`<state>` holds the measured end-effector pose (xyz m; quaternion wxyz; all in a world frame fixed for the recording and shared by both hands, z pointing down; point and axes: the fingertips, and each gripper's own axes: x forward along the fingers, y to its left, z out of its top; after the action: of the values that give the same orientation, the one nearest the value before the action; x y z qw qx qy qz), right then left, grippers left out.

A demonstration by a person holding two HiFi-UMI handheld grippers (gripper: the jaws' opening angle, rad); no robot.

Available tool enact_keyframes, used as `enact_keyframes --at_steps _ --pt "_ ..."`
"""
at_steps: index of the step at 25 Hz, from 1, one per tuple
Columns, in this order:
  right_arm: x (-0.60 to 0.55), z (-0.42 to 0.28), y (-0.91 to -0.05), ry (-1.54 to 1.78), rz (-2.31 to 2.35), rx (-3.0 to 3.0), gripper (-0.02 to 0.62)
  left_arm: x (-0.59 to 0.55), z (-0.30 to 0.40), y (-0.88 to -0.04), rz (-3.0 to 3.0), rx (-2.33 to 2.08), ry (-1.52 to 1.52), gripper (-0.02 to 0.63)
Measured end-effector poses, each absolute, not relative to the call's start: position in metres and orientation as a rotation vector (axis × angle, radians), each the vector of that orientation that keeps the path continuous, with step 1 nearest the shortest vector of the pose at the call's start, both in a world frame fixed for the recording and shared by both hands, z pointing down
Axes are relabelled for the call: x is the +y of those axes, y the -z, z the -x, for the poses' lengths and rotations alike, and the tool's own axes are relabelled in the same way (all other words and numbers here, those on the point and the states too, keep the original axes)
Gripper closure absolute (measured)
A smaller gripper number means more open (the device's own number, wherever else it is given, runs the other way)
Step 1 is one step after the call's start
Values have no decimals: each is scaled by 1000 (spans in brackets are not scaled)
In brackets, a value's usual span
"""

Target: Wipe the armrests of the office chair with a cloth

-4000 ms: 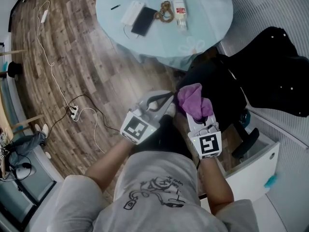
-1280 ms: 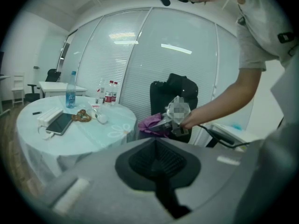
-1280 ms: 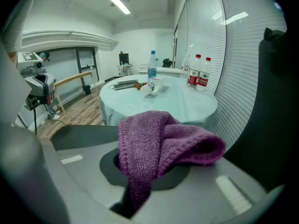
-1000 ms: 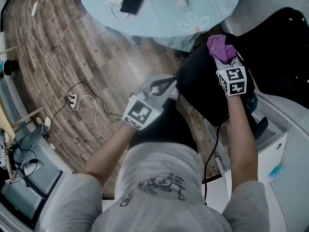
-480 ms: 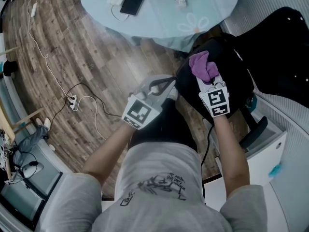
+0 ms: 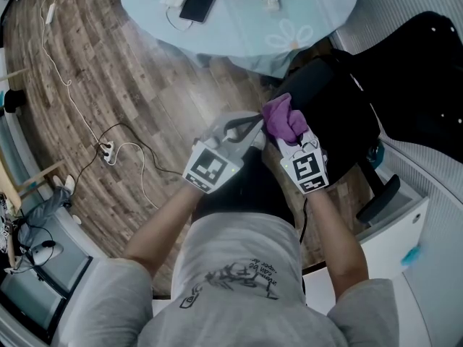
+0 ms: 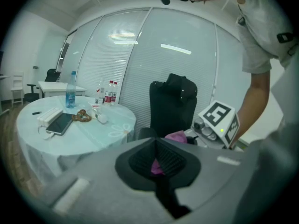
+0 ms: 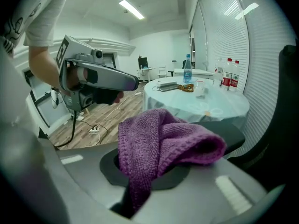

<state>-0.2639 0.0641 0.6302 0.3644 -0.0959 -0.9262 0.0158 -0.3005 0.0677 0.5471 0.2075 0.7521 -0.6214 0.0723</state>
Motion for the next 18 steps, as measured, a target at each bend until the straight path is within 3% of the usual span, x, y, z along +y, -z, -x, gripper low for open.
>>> enact_keyframes --at_steps 18 --pt "2 273 -637 67 261 -2364 557 70 302 -552 -2078 -1728 -202 604"
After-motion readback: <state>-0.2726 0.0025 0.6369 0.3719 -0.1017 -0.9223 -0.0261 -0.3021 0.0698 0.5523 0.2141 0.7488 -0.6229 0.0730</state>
